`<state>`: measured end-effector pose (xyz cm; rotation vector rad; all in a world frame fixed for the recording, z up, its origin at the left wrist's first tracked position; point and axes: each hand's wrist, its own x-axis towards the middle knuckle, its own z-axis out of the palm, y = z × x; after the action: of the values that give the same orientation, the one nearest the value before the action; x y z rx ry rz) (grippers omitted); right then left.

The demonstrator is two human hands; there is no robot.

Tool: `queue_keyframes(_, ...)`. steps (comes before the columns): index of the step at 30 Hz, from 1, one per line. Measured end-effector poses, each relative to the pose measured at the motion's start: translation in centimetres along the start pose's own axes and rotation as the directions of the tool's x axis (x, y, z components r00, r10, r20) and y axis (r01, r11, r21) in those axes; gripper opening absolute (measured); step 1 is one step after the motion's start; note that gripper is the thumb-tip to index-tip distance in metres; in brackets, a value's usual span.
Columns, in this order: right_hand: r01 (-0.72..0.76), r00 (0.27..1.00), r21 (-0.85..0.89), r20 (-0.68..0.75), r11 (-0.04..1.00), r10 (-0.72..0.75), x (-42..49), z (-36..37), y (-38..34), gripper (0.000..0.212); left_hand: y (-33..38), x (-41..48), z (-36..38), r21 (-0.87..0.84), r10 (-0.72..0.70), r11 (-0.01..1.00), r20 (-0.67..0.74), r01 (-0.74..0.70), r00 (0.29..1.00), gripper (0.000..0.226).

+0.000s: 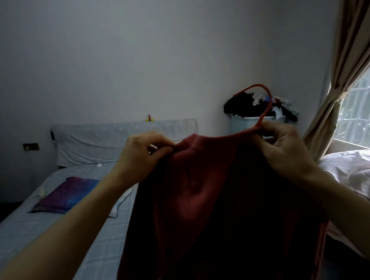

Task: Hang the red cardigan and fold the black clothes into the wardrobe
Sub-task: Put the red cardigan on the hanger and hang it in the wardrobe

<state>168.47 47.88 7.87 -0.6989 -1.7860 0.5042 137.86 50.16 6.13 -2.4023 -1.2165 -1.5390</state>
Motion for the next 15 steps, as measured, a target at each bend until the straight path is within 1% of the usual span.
queue_keyframes(3,0.010,1.000,0.012,0.015,1.000,-0.010,-0.6,-0.6,-0.4,0.011,-1.0,0.2,-1.6,-0.013,-0.058,0.998,0.025,0.058,0.998,0.025)
queue_keyframes(4,0.007,1.000,0.012,0.019,1.000,-0.007,-0.8,-0.8,-0.4,0.011,-1.2,0.2,-2.1,-0.038,-0.068,0.997,0.033,0.069,0.997,0.024)
queue_keyframes(7,-0.005,1.000,-0.002,0.012,1.000,0.005,-1.2,-1.3,-0.3,0.013,-1.3,-0.1,-2.9,-0.143,-0.102,0.983,0.102,0.116,0.990,0.008)
queue_keyframes(8,-0.004,1.000,-0.013,0.006,1.000,0.004,-1.2,-1.4,-0.3,0.013,-1.2,-0.5,-2.9,-0.126,-0.117,0.983,0.121,0.133,0.986,0.015)
queue_keyframes(10,-0.001,1.000,-0.033,-0.008,0.999,0.001,-1.3,-1.5,-0.2,0.013,-0.9,-1.6,-2.3,-0.032,-0.161,0.985,0.142,0.167,0.977,0.030)
queue_keyframes(13,-0.007,1.000,-0.042,-0.030,0.999,0.005,-1.4,-1.8,-0.2,0.016,-0.8,-3.4,-0.7,0.064,-0.173,0.984,0.113,0.167,0.978,0.032)
queue_keyframes(15,-0.017,0.999,-0.039,-0.048,0.999,0.015,-1.4,-2.2,-0.2,0.017,-1.0,-4.1,0.7,0.104,-0.151,0.984,0.065,0.144,0.986,0.027)
